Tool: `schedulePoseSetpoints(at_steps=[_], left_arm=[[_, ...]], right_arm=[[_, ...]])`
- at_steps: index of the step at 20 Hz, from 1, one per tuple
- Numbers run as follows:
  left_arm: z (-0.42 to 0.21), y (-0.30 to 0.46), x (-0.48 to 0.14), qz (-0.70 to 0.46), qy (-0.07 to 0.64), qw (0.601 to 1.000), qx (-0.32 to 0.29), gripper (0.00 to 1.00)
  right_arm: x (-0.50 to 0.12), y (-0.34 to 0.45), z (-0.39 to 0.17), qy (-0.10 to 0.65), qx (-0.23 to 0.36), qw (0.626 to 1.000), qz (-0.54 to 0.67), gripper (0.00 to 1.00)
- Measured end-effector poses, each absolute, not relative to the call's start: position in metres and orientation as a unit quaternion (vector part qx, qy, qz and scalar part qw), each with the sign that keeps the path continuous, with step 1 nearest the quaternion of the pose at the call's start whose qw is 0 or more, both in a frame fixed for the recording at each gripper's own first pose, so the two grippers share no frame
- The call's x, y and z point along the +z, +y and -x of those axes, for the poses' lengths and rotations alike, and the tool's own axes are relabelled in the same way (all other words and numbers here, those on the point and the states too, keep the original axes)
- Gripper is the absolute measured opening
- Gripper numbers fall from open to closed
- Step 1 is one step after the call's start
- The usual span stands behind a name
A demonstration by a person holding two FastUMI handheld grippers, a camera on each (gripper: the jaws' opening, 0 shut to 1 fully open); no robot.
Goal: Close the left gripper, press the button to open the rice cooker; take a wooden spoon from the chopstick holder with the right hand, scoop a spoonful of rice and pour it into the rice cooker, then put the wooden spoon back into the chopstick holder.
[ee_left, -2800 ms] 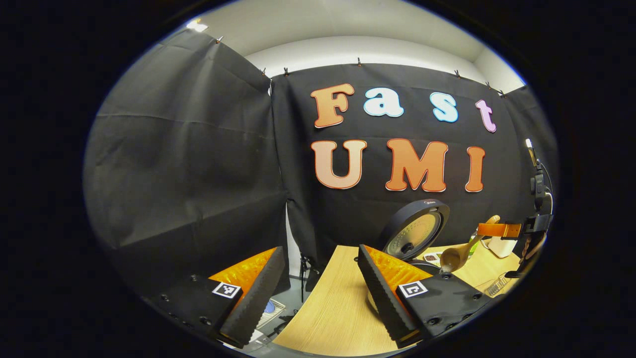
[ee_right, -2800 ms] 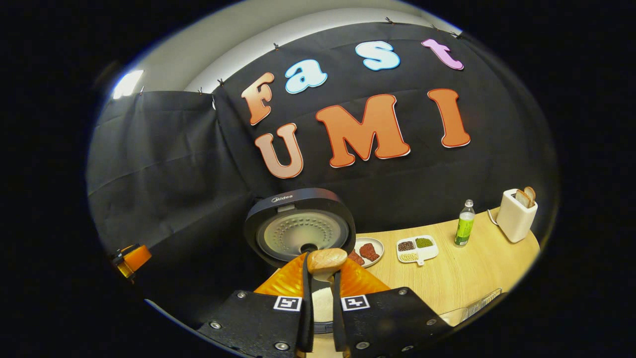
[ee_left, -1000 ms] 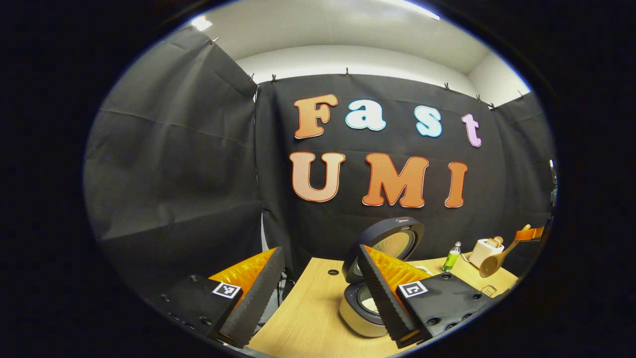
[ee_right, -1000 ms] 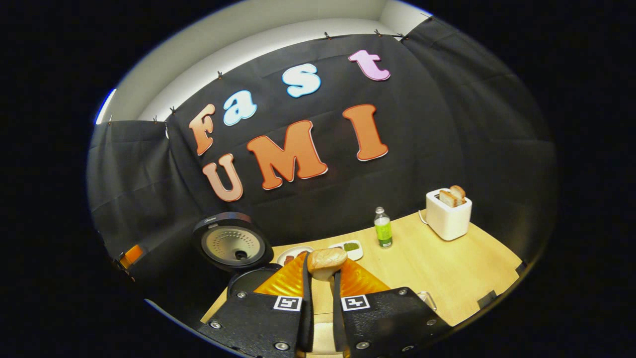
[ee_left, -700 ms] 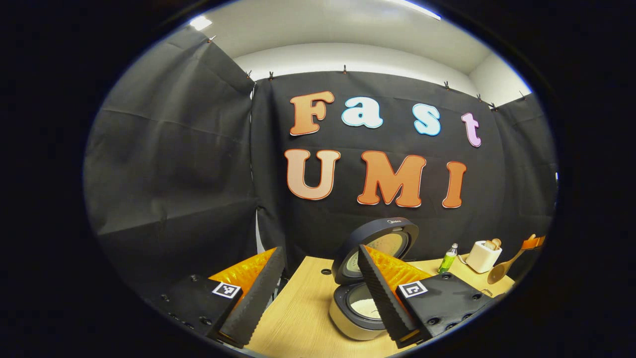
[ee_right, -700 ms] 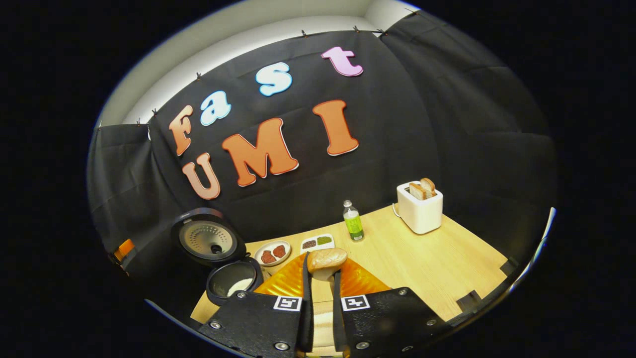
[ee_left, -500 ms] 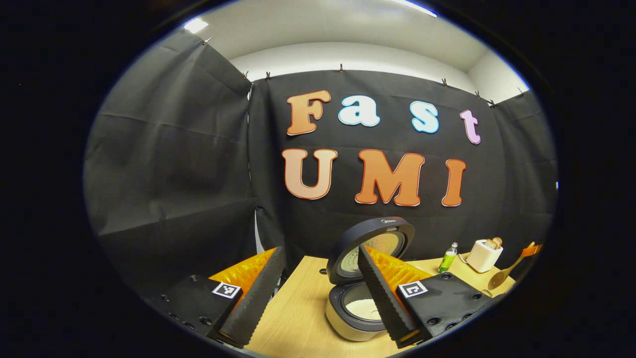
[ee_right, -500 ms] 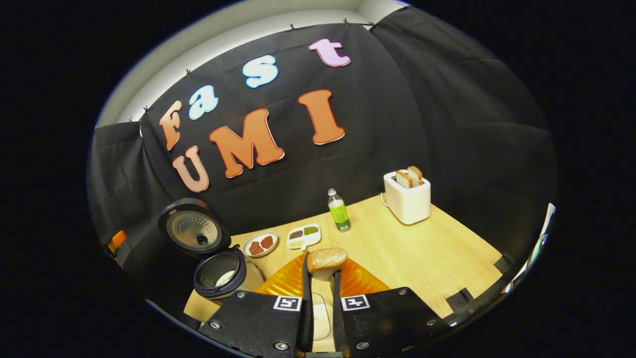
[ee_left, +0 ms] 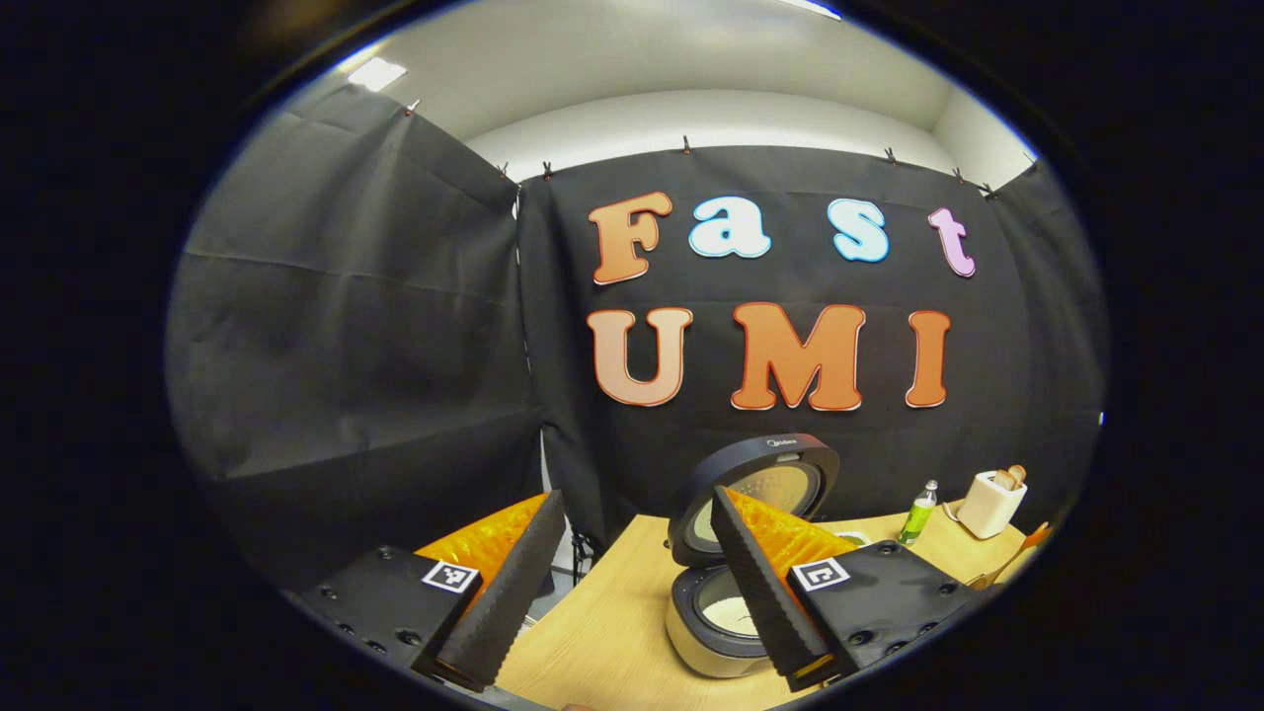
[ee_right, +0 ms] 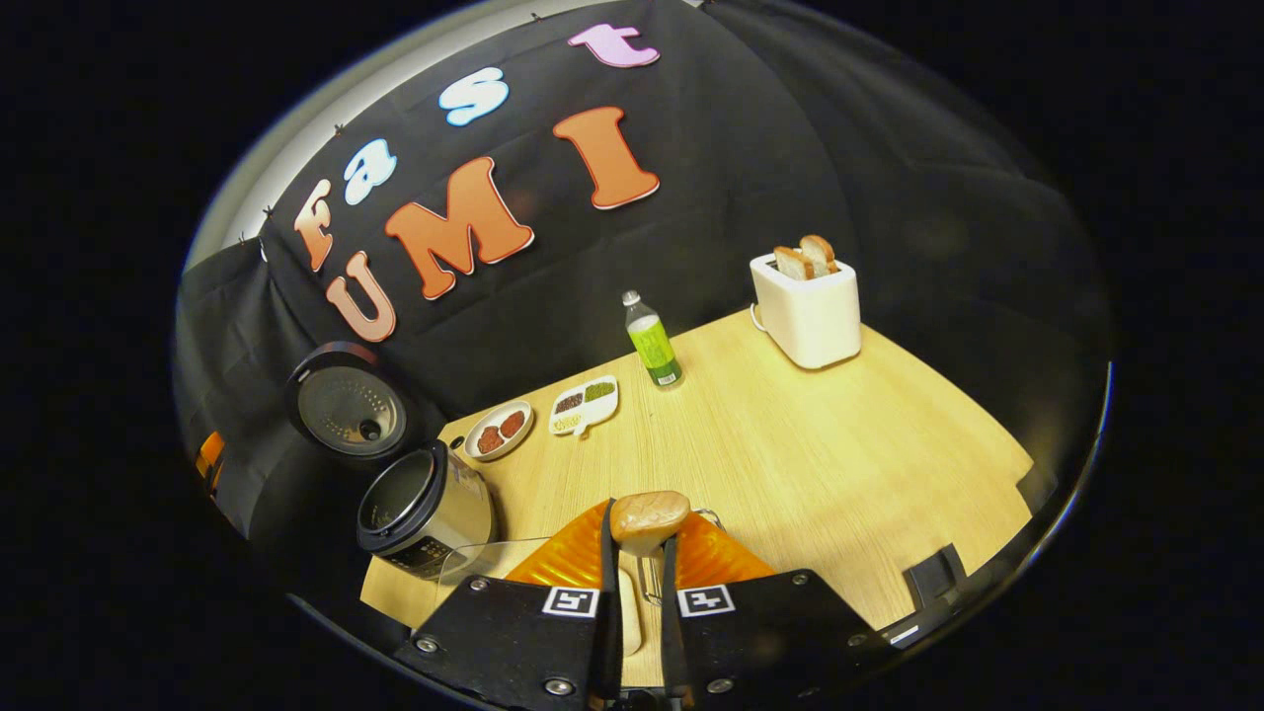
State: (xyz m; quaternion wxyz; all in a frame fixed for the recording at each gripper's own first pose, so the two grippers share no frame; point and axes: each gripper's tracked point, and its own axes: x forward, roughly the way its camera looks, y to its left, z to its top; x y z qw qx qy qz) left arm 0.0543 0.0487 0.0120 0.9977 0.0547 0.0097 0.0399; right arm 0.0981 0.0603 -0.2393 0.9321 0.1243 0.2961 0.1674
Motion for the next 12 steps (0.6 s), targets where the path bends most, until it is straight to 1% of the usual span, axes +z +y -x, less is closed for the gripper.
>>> schedulePoseSetpoints(at_steps=[5,6,7,9,10,11,12], left_arm=[[-0.045,0.05,0.003,-0.033,0.025,0.998,0.049,1.0],[-0.044,0.049,0.003,-0.036,0.028,0.998,0.05,0.98],[-0.044,0.047,0.004,-0.04,0.029,0.997,0.051,0.98],[-0.045,0.042,0.005,-0.046,0.03,0.997,0.049,0.98],[-0.047,0.039,0.005,-0.048,0.031,0.997,0.046,0.97],[-0.047,0.035,0.007,-0.049,0.031,0.997,0.042,0.97],[-0.049,0.032,0.007,-0.05,0.03,0.998,0.038,0.98]], right_arm=[[-0.263,0.057,-0.106,0.322,0.179,0.917,-0.151,0.15],[-0.261,0.057,-0.109,0.317,0.179,0.917,-0.163,0.17],[-0.263,0.052,-0.111,0.324,0.173,0.915,-0.169,0.19],[-0.264,0.035,-0.119,0.329,0.134,0.92,-0.167,0.25],[-0.262,0.024,-0.121,0.328,0.117,0.924,-0.156,0.35],[-0.256,0.014,-0.121,0.324,0.103,0.929,-0.143,0.42],[-0.249,0.004,-0.121,0.318,0.093,0.935,-0.131,0.55]])
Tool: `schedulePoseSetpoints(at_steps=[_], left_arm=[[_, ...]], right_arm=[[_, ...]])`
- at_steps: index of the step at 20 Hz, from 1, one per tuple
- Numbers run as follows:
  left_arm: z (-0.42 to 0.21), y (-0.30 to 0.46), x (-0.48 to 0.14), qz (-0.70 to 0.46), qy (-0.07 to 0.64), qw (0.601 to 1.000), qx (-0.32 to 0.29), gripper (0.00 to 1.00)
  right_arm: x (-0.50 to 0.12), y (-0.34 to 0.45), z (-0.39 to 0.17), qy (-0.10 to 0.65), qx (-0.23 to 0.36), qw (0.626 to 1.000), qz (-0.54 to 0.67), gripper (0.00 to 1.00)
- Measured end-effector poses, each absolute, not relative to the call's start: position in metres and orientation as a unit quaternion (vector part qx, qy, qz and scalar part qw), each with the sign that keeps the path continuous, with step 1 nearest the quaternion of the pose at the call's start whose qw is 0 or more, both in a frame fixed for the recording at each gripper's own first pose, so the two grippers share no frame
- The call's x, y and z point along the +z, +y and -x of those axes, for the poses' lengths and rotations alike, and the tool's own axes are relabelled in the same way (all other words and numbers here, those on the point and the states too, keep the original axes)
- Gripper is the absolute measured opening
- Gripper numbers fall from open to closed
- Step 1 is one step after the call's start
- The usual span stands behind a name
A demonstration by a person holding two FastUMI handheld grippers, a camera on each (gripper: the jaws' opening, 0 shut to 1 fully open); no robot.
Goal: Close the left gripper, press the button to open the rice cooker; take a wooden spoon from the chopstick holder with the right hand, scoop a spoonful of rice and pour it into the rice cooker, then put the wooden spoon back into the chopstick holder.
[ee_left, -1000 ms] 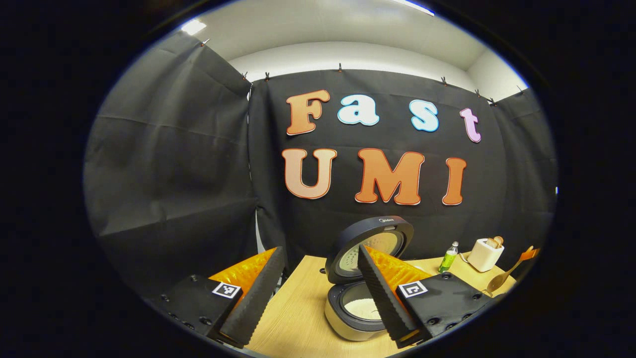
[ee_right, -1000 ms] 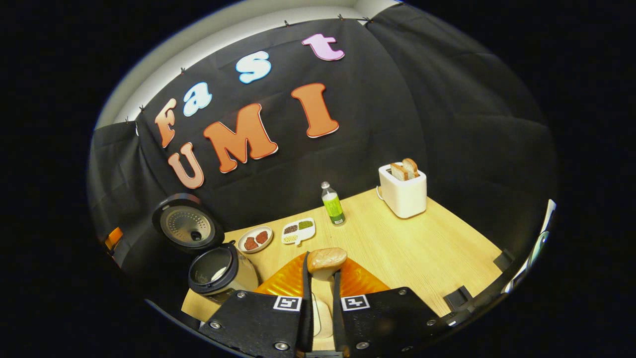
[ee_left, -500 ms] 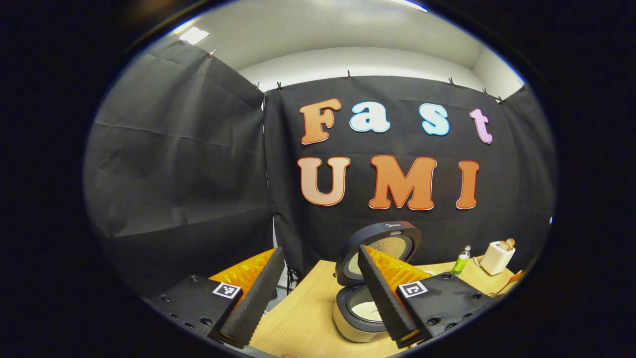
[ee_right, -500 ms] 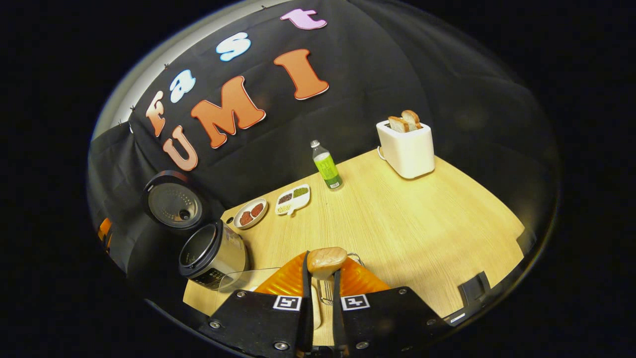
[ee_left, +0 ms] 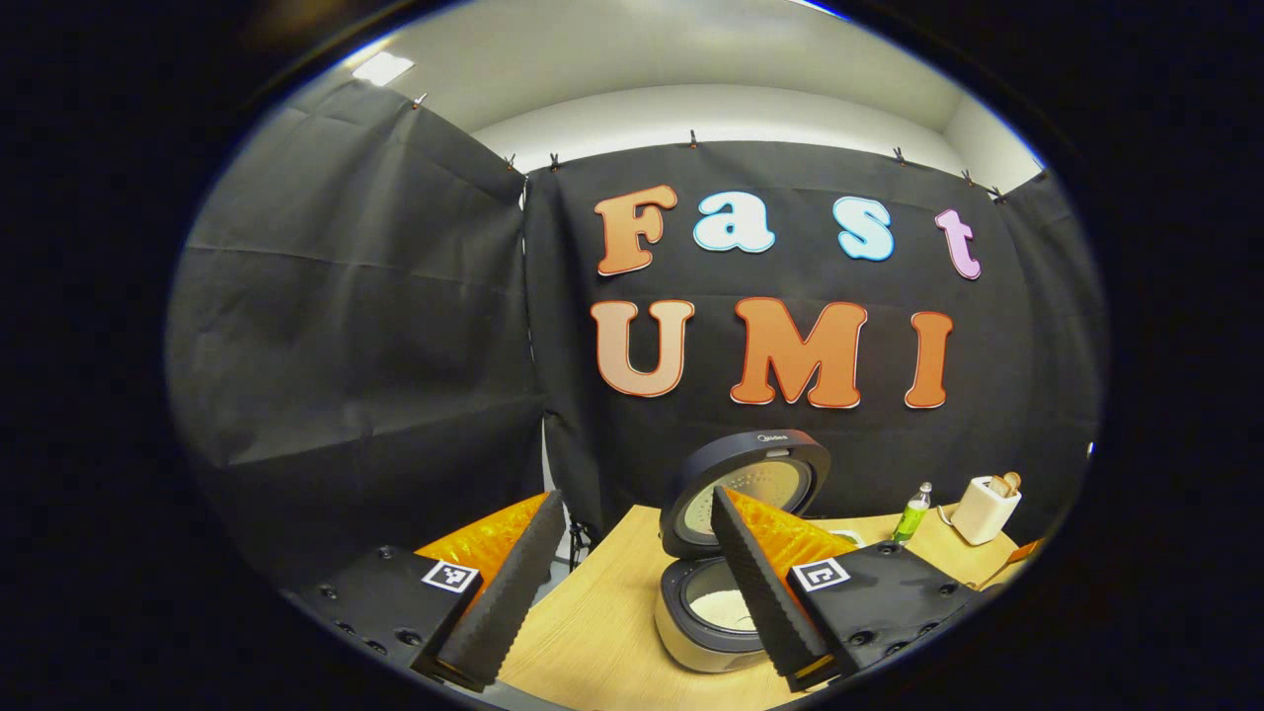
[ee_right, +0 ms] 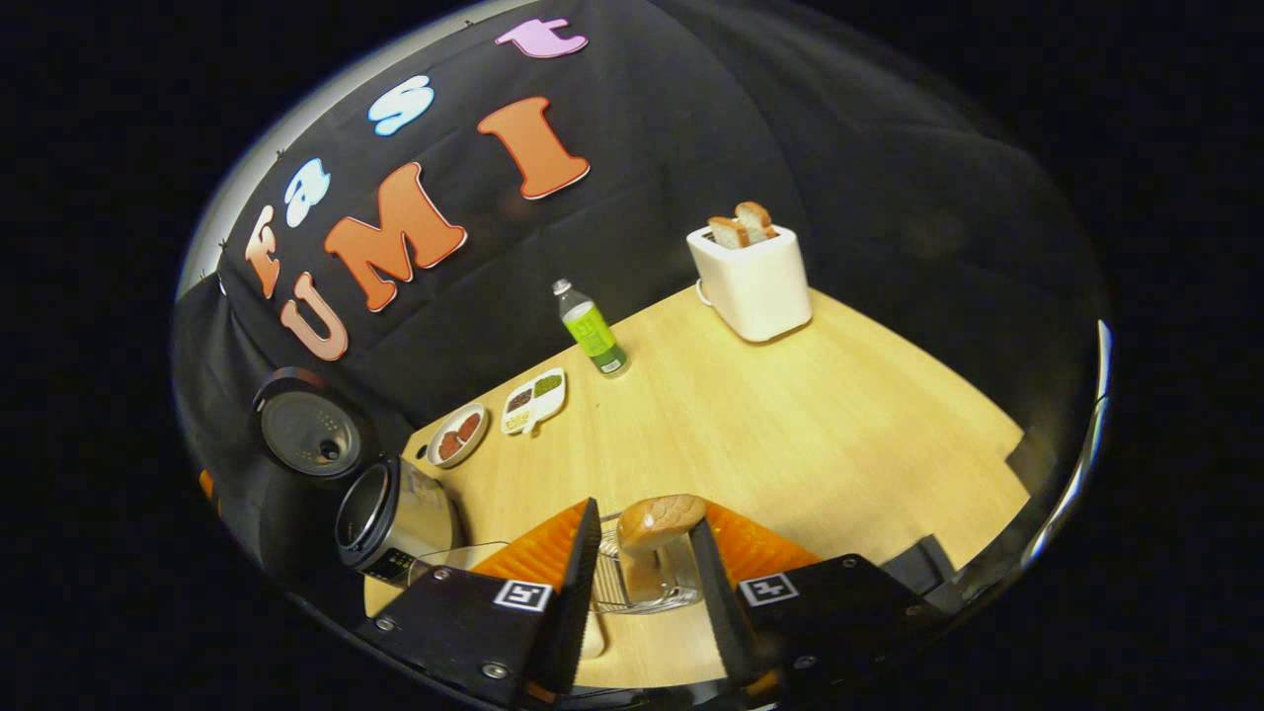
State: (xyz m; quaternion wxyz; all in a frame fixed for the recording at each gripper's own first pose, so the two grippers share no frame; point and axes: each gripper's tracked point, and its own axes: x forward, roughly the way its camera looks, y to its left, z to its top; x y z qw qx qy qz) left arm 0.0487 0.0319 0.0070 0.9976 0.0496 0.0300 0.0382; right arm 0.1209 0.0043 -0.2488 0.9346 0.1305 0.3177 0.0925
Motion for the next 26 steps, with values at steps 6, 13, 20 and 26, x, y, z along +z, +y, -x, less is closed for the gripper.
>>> schedulePoseSetpoints(at_steps=[6,13,20,26], left_arm=[[-0.072,0.007,0.011,-0.047,0.029,0.998,0.012,0.97],[-0.151,-0.06,0.061,-0.035,0.005,0.998,-0.051,0.96],[-0.266,-0.1,0.036,-0.016,0.085,0.993,-0.075,0.99],[-0.306,-0.09,-0.014,-0.037,0.153,0.986,-0.054,0.98]], right_arm=[[-0.144,-0.041,-0.117,0.224,0.041,0.971,-0.076,0.93],[-0.039,-0.032,-0.091,0.126,0.036,0.991,-0.02,0.94],[-0.013,-0.014,-0.07,0.102,0.049,0.994,-0.002,0.94],[-0.017,-0.02,-0.064,0.108,0.04,0.993,-0.012,0.94]])
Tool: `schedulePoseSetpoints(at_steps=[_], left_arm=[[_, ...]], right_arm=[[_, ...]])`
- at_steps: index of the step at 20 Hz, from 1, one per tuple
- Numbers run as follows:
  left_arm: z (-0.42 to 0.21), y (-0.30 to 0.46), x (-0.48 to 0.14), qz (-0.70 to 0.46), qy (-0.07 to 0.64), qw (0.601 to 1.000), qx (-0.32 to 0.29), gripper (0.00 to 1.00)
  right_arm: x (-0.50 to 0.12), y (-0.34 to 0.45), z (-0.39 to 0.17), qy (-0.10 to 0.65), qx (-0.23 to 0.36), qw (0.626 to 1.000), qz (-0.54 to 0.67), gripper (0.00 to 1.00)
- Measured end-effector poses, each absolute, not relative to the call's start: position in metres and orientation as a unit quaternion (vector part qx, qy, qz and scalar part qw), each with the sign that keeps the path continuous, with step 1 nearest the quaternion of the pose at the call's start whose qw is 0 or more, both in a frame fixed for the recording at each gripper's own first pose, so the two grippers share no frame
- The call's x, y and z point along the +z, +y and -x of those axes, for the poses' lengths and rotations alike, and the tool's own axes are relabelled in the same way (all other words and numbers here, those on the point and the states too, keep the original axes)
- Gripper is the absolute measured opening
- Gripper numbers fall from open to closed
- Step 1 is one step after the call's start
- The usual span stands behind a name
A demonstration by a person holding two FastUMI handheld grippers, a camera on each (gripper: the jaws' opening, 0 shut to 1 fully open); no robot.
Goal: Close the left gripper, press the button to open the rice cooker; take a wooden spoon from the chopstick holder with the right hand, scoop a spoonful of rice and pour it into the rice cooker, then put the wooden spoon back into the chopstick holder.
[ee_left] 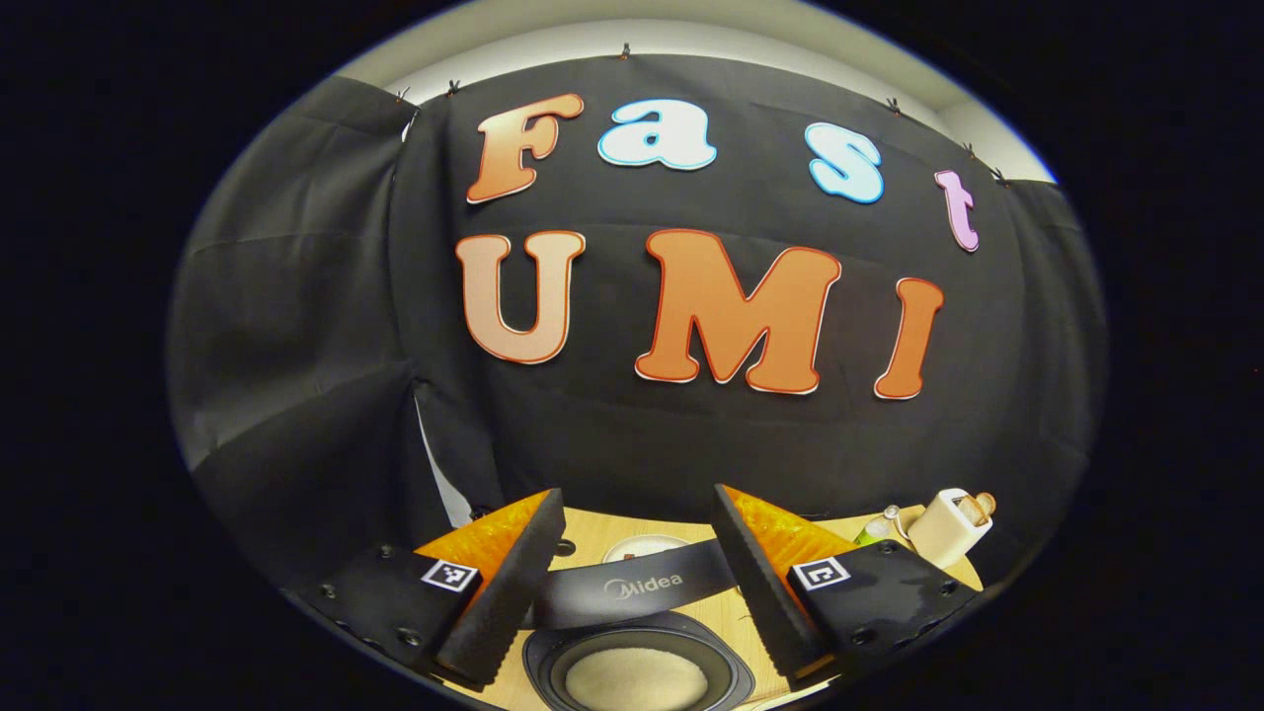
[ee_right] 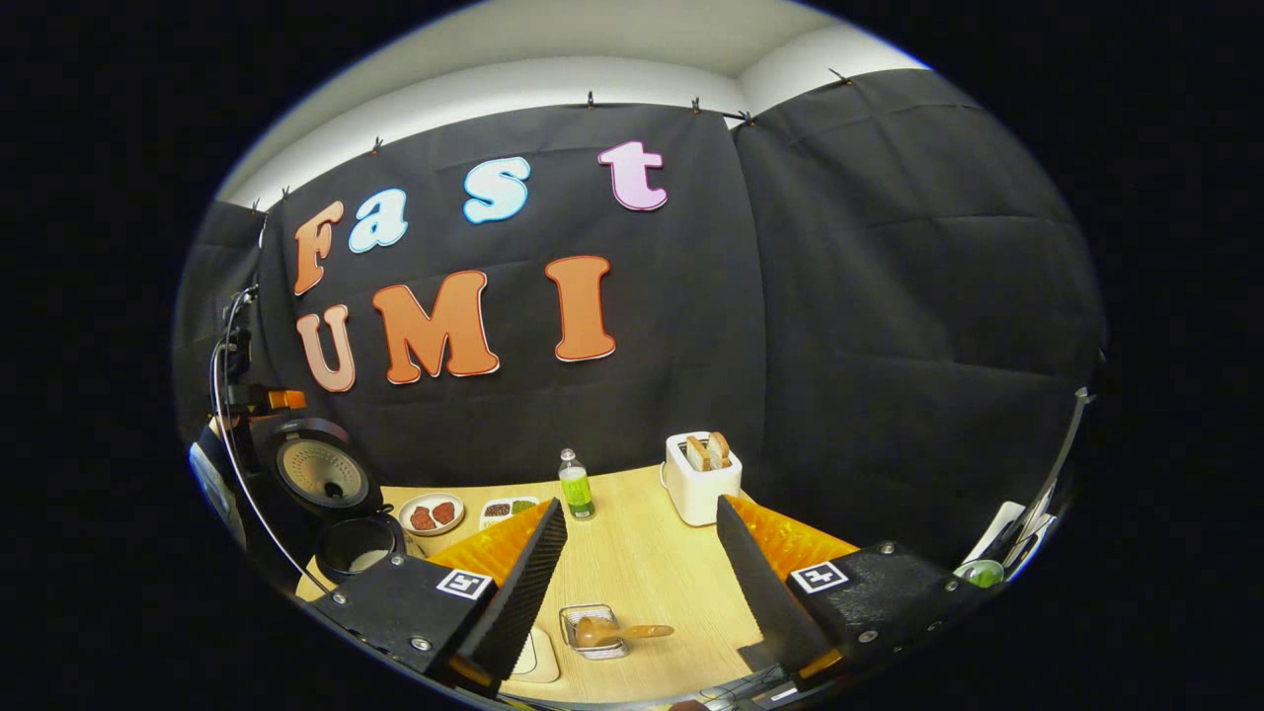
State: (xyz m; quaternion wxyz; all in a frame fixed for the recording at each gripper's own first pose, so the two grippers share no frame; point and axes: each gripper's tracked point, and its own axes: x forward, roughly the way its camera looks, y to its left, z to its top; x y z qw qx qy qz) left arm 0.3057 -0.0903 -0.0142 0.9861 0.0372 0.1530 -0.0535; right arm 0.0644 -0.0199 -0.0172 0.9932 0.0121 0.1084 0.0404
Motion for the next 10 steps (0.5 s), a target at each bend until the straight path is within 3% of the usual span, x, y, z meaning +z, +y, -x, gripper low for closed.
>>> schedulePoseSetpoints(at_steps=[10], left_arm=[[-0.239,-0.104,-0.052,-0.052,0.194,0.976,-0.083,0.98]], right_arm=[[-0.022,-0.008,-0.064,0.113,0.065,0.991,-0.02,0.94]])
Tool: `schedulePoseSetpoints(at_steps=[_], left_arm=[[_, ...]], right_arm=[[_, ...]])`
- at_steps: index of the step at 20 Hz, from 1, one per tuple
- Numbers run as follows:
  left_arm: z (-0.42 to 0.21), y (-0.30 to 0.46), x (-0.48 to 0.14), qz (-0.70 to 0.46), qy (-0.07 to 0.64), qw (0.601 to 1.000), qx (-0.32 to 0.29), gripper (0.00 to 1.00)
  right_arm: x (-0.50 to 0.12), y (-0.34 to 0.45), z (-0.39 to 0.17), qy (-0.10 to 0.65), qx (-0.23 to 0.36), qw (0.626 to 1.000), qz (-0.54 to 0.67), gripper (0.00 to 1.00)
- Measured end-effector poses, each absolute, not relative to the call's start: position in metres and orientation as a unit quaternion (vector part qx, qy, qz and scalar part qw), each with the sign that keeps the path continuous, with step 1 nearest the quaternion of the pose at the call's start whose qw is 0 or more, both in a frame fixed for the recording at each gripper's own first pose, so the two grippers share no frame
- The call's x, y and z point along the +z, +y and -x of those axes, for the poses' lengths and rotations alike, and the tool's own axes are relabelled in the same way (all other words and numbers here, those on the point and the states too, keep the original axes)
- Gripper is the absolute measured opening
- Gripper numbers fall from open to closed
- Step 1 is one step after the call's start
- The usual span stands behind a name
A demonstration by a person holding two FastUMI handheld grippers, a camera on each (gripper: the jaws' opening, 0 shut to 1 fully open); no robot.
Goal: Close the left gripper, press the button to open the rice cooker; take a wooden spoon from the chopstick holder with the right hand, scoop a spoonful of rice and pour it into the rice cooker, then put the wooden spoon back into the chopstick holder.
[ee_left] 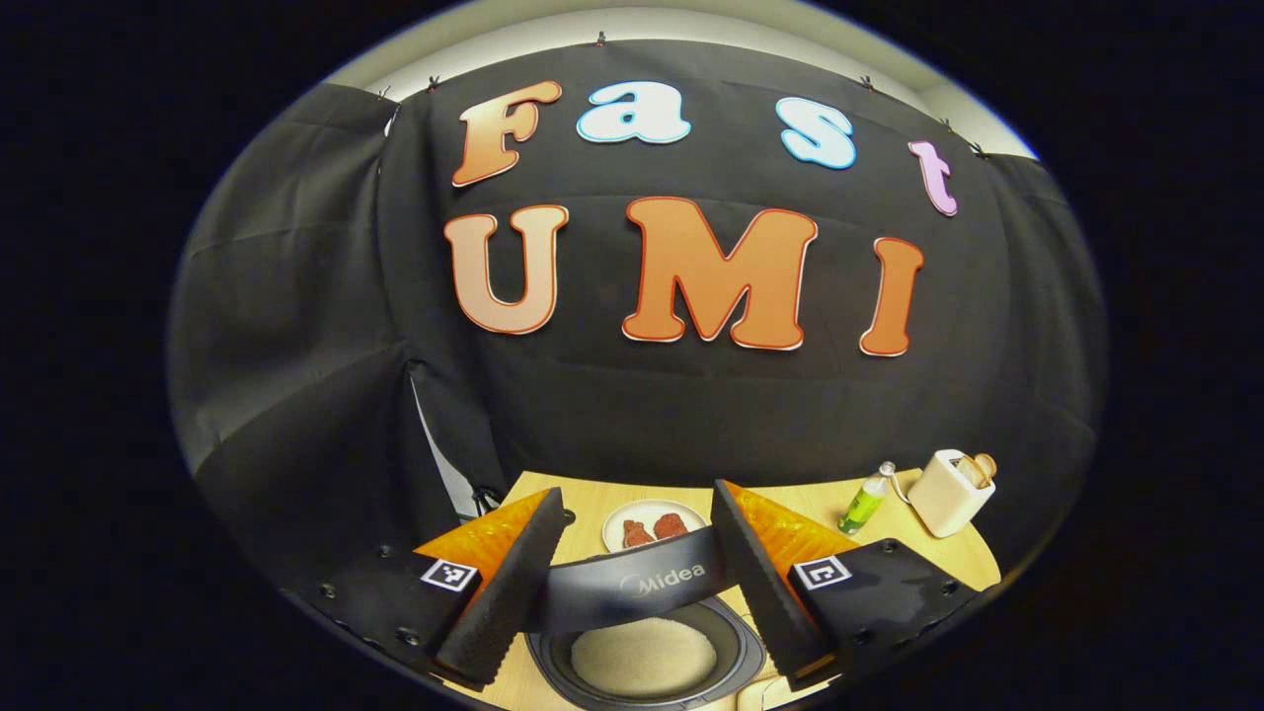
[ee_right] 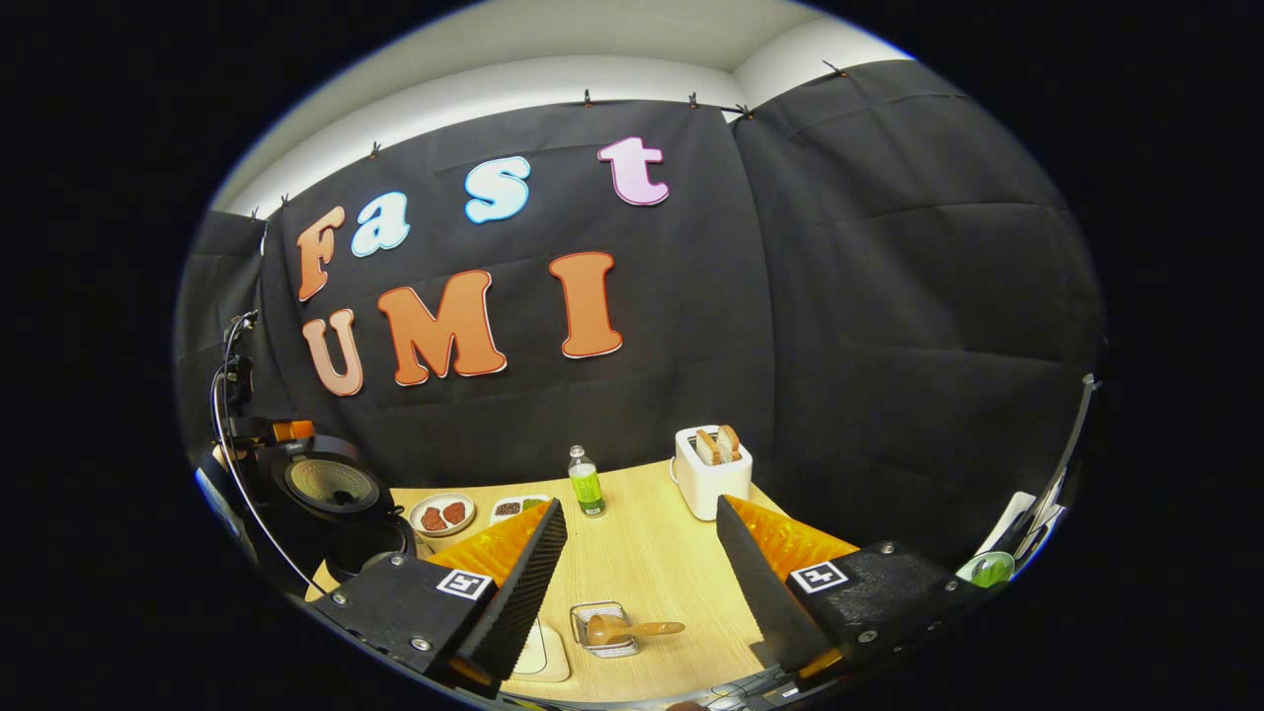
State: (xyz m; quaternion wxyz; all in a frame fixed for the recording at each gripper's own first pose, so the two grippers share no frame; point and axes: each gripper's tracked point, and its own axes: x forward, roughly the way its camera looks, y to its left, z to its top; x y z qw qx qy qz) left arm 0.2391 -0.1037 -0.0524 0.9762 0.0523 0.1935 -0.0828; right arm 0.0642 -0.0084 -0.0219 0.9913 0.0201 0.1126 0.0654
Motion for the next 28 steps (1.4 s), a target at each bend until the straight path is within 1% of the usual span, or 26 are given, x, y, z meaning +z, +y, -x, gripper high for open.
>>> schedulePoseSetpoints(at_steps=[3,4,5,7,8,10,12,14,15,16,17,18,20,21,22,23,25,26,28], left_arm=[[-0.199,-0.112,-0.083,-0.044,0.227,0.967,-0.103,0.98],[-0.187,-0.113,-0.094,-0.047,0.235,0.965,-0.107,1.0],[-0.178,-0.114,-0.106,-0.054,0.24,0.963,-0.109,0.98],[-0.162,-0.115,-0.131,-0.065,0.254,0.959,-0.107,0.99],[-0.157,-0.114,-0.143,-0.067,0.258,0.958,-0.103,1.0],[-0.149,-0.108,-0.17,-0.065,0.266,0.958,-0.088,0.99],[-0.14,-0.107,-0.196,-0.058,0.276,0.956,-0.079,1.0],[-0.136,-0.104,-0.216,-0.078,0.273,0.956,-0.069,1.0],[-0.133,-0.105,-0.226,-0.094,0.273,0.955,-0.067,0.94],[-0.128,-0.103,-0.235,-0.105,0.281,0.952,-0.059,1.0],[-0.133,-0.102,-0.228,-0.106,0.249,0.961,-0.057,0.94],[-0.135,-0.102,-0.229,-0.1,0.252,0.961,-0.053,0.95],[-0.135,-0.105,-0.235,-0.09,0.235,0.967,-0.049,0.95],[-0.131,-0.105,-0.235,-0.107,0.222,0.968,-0.054,1.0],[-0.129,-0.105,-0.244,-0.12,0.233,0.964,-0.053,0.98],[-0.131,-0.105,-0.242,-0.116,0.218,0.967,-0.053,0.96],[-0.13,-0.105,-0.241,-0.103,0.224,0.968,-0.05,0.99],[-0.134,-0.106,-0.239,-0.101,0.216,0.97,-0.054,1.0],[-0.13,-0.105,-0.237,-0.1,0.223,0.968,-0.058,0.95]], right_arm=[[-0.026,0.002,-0.064,0.118,0.089,0.989,-0.023,0.94],[-0.028,0.005,-0.062,0.123,0.097,0.987,-0.026,0.94],[-0.031,0.007,-0.063,0.126,0.105,0.986,-0.027,0.94],[-0.034,0.007,-0.062,0.131,0.114,0.985,-0.023,0.94],[-0.035,0.007,-0.061,0.132,0.118,0.984,-0.023,0.94],[-0.035,0.002,-0.059,0.135,0.123,0.983,-0.027,0.94],[-0.036,-0.003,-0.059,0.137,0.125,0.982,-0.028,0.94],[-0.038,-0.011,-0.057,0.14,0.124,0.982,-0.026,0.94],[-0.038,-0.014,-0.057,0.142,0.124,0.982,-0.028,0.94],[-0.039,-0.016,-0.057,0.145,0.124,0.981,-0.03,0.94],[-0.041,-0.017,-0.057,0.148,0.125,0.981,-0.034,0.94],[-0.041,-0.017,-0.056,0.151,0.126,0.98,-0.037,0.94],[-0.045,-0.017,-0.055,0.155,0.131,0.978,-0.038,0.94],[-0.046,-0.017,-0.055,0.156,0.132,0.978,-0.037,0.94],[-0.048,-0.016,-0.055,0.157,0.133,0.978,-0.035,0.94],[-0.049,-0.016,-0.054,0.158,0.135,0.978,-0.033,0.94],[-0.05,-0.016,-0.054,0.158,0.137,0.977,-0.028,0.94],[-0.049,-0.016,-0.054,0.156,0.138,0.978,-0.027,0.94],[-0.046,-0.019,-0.056,0.152,0.136,0.979,-0.028,0.94]])
